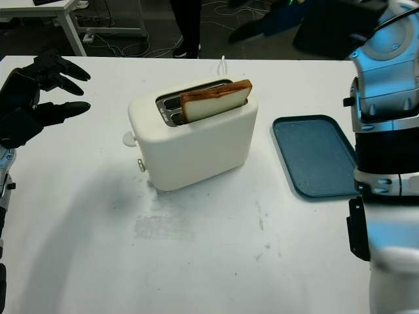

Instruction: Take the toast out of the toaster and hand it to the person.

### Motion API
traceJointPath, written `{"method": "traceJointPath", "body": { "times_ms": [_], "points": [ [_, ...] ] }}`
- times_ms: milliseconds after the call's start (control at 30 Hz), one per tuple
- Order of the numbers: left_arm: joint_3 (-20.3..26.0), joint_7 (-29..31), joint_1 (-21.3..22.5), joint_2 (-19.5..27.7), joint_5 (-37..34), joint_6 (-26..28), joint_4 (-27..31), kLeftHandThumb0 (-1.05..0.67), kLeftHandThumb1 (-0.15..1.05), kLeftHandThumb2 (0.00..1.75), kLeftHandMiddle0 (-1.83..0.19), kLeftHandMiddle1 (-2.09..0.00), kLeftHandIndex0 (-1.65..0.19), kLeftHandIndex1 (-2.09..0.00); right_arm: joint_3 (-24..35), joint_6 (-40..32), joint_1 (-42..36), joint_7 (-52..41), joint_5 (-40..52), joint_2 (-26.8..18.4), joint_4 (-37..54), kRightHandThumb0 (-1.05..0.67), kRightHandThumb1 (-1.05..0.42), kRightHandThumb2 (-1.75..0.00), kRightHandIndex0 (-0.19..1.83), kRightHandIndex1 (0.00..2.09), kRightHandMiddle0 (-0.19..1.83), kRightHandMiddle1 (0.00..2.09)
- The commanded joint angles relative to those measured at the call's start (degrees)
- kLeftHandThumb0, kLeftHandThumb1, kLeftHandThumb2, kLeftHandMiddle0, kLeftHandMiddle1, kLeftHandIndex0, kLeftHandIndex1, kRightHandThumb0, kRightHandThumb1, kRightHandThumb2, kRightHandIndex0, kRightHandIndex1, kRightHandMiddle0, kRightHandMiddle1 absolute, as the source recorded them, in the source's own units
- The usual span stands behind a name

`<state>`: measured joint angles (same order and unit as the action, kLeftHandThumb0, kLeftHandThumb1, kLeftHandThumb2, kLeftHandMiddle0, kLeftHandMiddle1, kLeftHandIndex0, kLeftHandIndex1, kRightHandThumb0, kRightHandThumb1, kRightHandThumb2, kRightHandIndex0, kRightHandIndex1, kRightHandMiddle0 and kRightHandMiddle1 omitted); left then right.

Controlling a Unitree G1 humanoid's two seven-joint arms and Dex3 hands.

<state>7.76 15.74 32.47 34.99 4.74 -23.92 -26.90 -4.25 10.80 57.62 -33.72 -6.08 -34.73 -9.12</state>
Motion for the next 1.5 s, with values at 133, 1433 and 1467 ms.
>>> {"method": "traceJointPath", "body": {
  "times_ms": [133, 1433, 1467],
  "points": [
    [0.2, 0.1, -0.6, 0.1, -0.5, 0.4, 0.2, -0.95, 0.92, 0.02, -0.36, -1.31, -0.31, -1.2, -1.8, 0.8, -0.2, -3.6, -2.3, -1.9, 0.8, -0.73, -0.48, 0.0, 1.11, 0.0, 1.02, 0.0],
    [-0.1, 0.0, -0.5, 0.0, -0.3, -1.3, -1.5, -0.96, 0.92, 0.04, -0.37, -1.31, -0.31, -1.21, -7.9, 16.7, -6.7, 3.4, -15.5, -0.4, -7.2, -0.82, -0.68, -0.01, 0.91, 0.0, 0.85, 0.0],
    [-0.1, -0.1, -0.6, 0.0, -0.1, -1.1, -1.3, -0.96, 0.92, 0.04, -0.37, -1.31, -0.31, -1.22, -7.8, 16.8, -6.8, 3.6, -15.5, -0.2, -7.3, -0.8, -0.67, -0.01, 0.91, 0.0, 0.84, 0.0]
  ]
}}
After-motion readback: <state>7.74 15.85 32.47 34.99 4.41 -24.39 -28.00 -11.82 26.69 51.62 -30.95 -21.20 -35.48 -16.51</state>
